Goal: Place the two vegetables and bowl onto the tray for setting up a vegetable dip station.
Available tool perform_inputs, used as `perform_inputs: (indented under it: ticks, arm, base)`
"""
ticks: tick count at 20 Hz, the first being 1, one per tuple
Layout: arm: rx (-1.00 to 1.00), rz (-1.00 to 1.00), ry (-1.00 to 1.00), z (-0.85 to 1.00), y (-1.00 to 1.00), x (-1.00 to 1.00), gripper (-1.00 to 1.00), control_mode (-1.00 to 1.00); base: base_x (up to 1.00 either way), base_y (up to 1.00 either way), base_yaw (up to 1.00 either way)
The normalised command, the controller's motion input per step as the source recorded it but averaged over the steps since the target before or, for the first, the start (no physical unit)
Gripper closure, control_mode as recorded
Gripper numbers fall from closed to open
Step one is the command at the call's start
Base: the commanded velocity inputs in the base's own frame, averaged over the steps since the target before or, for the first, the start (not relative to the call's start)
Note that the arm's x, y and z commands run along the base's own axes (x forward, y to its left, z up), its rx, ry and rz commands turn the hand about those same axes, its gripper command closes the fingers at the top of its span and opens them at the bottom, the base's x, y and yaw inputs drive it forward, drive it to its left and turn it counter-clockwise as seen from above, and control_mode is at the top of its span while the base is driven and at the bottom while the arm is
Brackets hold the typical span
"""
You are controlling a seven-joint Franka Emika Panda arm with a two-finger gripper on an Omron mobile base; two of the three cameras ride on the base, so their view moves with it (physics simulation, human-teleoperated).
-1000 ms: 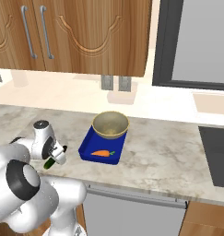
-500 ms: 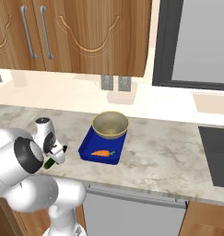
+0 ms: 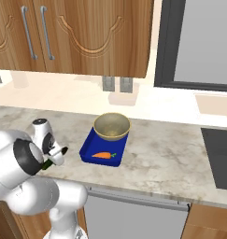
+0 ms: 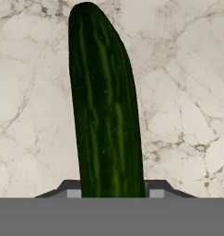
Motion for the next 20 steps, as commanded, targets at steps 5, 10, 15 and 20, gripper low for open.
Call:
perform_inputs:
  ticks: [5,10,15,20]
  arm:
    - [-0.01,-0.15,-0.11,0.26,-0.14,-0.21,1.0,-1.0]
    - [-0.07,-0.27,0.0,0.29,-0.28,-0.02,1.0,-1.0]
    - [0.0,-0.29,0.0,0.15,-0.21,-0.1,1.0,-1.0]
    - [0.0,-0.24,0.0,0.28,-0.32,-0.01,1.0,-1.0]
  base:
    - [0.0,0.0,0.0]
    - [0.0,0.0,0.0]
    - [0.0,0.0,0.0]
    - [0.0,0.0,0.0]
